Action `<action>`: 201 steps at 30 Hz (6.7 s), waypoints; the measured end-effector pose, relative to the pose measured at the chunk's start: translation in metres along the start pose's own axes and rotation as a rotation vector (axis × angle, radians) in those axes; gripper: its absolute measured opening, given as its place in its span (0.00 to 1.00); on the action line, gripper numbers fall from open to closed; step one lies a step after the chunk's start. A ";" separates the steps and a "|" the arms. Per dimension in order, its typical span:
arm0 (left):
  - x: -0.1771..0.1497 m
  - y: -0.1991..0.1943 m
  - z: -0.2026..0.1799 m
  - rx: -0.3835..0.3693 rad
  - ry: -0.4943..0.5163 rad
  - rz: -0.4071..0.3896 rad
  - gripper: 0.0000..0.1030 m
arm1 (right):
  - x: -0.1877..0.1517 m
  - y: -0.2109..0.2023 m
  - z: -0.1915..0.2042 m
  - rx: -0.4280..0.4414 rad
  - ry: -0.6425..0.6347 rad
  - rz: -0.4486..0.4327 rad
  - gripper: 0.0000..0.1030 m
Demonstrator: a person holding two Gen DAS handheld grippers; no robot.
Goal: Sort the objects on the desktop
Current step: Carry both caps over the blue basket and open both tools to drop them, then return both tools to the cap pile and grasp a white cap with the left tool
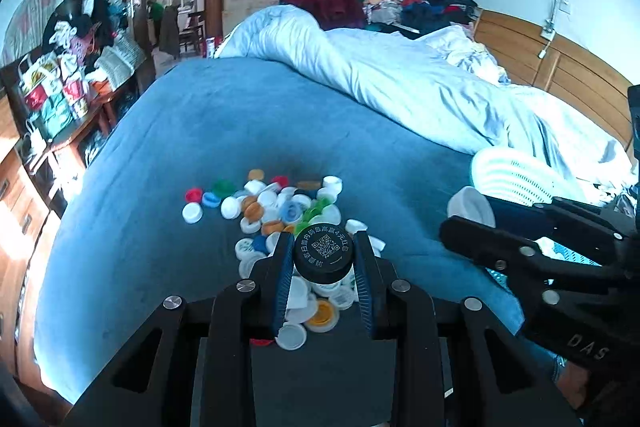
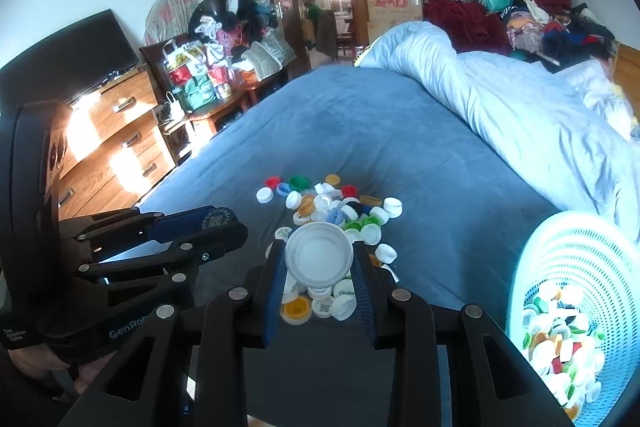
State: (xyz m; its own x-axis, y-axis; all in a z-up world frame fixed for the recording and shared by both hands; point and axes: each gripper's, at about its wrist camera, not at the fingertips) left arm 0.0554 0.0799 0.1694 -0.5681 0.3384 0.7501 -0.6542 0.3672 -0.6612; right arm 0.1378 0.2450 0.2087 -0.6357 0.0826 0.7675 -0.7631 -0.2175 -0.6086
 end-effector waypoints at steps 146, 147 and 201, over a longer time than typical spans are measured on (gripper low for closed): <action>-0.035 0.161 0.005 0.011 0.121 0.287 0.62 | -0.027 -0.083 -0.163 -0.199 0.287 -0.063 0.92; -0.043 0.160 0.009 0.024 0.125 0.298 0.62 | -0.027 -0.081 -0.159 -0.194 0.281 -0.058 0.92; -0.095 0.162 0.260 0.222 -0.222 0.238 0.63 | -0.040 0.077 -0.020 0.010 0.050 0.318 0.90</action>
State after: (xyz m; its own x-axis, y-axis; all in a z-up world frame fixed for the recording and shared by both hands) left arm -0.1268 -0.1183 -0.0060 -0.7951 0.1864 0.5771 -0.5697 0.0967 -0.8161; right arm 0.1022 0.2445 0.1266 -0.8475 0.0569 0.5277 -0.5238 -0.2497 -0.8144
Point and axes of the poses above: each gripper's, at about its wrist camera, not at the fingertips, and y roughly the way its jaws point, z to its left, x to its top, and after that the axes turned 6 degrees about y, right-handed
